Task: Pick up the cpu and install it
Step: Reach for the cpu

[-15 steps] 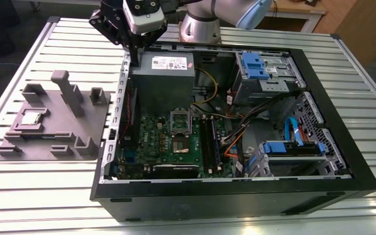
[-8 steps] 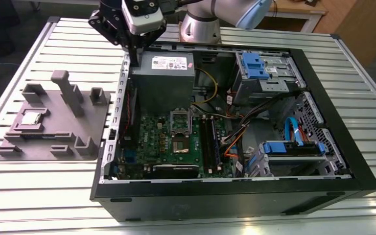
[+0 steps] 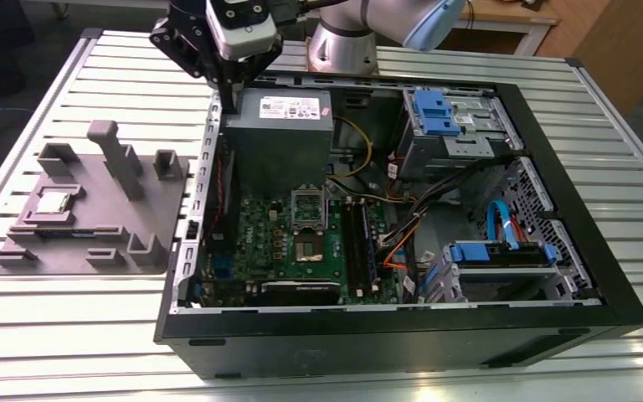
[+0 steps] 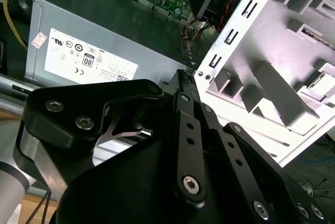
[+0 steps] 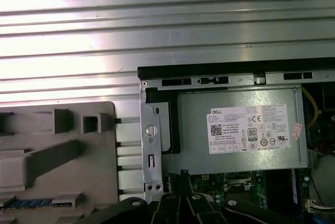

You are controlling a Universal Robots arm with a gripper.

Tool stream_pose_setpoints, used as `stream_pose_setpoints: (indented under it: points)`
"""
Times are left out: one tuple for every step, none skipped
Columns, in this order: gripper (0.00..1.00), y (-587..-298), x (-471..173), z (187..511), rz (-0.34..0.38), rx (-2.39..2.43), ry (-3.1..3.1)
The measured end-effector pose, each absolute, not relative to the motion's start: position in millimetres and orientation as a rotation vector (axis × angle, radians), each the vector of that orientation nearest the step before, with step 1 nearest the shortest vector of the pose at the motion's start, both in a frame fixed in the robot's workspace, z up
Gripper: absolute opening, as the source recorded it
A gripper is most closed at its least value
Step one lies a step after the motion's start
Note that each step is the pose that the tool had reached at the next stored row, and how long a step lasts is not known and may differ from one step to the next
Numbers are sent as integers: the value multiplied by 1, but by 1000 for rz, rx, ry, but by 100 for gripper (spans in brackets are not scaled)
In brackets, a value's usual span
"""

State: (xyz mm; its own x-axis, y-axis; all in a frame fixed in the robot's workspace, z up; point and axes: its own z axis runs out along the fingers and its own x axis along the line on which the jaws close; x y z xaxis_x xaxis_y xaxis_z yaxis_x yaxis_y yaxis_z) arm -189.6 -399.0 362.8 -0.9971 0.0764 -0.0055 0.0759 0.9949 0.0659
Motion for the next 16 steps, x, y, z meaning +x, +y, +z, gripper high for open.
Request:
stream_pose_setpoints:
  points:
    - [10,-399,-190,363,103,119,3130]
    - [10,-399,-190,362,104,120,3130]
    - [10,-399,-190,362,104,120,3131]
    - [10,-399,-190,362,104,120,3131]
    - [10,-399,-190,362,105,120,3131]
    - [10,-399,-190,362,105,120,3132]
    - [10,-399,-190,361,105,120,3132]
    - [10,-399,-190,361,106,120,3132]
    - [10,-399,-190,361,106,120,3133]
    - [10,-399,-190,361,106,120,3133]
    - [10,-399,-190,361,107,120,3133]
    - [10,-399,-190,360,107,120,3133]
    - [10,-399,-192,356,111,121,3139]
    - [10,-399,-194,353,114,121,3143]
    - [10,-399,-194,353,115,121,3143]
    - [10,-399,-194,352,115,121,3144]
